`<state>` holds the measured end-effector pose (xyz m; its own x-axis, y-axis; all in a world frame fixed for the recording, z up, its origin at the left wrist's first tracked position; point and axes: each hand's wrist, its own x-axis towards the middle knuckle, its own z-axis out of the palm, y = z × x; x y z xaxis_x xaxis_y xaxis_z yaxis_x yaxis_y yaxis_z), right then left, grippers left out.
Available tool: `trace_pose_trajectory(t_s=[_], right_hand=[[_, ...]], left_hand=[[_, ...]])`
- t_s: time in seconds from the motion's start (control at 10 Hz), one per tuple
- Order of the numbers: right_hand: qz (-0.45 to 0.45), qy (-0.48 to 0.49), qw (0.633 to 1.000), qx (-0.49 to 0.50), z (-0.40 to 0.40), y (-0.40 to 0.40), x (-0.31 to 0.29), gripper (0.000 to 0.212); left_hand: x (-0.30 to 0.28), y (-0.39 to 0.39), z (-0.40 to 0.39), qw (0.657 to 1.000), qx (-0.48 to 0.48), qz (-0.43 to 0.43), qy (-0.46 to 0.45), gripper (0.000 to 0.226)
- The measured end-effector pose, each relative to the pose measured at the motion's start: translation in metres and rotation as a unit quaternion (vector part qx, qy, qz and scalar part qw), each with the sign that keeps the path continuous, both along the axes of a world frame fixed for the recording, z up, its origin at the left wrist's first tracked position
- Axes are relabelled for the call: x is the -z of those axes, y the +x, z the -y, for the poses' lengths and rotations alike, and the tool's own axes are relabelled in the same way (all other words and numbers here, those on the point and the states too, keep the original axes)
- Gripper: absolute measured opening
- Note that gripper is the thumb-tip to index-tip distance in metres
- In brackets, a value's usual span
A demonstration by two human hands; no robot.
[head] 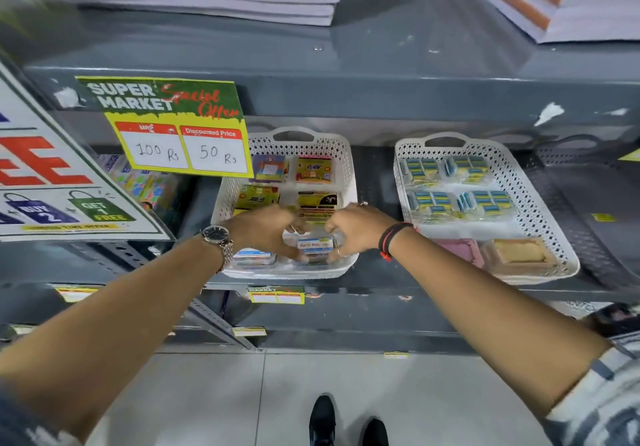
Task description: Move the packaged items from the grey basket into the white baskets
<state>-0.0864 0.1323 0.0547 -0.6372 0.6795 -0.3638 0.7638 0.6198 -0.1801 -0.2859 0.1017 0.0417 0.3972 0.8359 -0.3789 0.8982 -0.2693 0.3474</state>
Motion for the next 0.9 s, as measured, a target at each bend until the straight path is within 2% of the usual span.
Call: trace_pose_trajectory(t_s=[0.5,0.6,0.7,0.8,0.9], right_hand=[[-0.002,0.038,0.999,0.011,0.017,-0.001,0.000,0.054],[-0.007,0.040,0.999,0.019,0.018,0.003,-0.002,0.060],[-0.049,0.067,0.996,0.026,0.025,0.015,-0.005,0.061],[-0.132,0.151,0.978,0.055,0.041,0.037,-0.005,0.061],[-0.217,0.270,0.931,0.113,0.071,0.070,0.003,0.059]], left_hand=[[0.001,0.003,0.012,1.000,-0.018,0.004,-0.013,0.064],[-0.002,0.003,0.021,0.999,-0.041,0.002,0.005,0.062],[-0.009,0.009,0.041,0.995,-0.052,0.005,0.080,0.056],[-0.007,0.018,0.067,0.976,-0.069,-0.005,0.207,0.057],[-0.004,0.049,0.097,0.946,-0.066,0.008,0.318,0.052]])
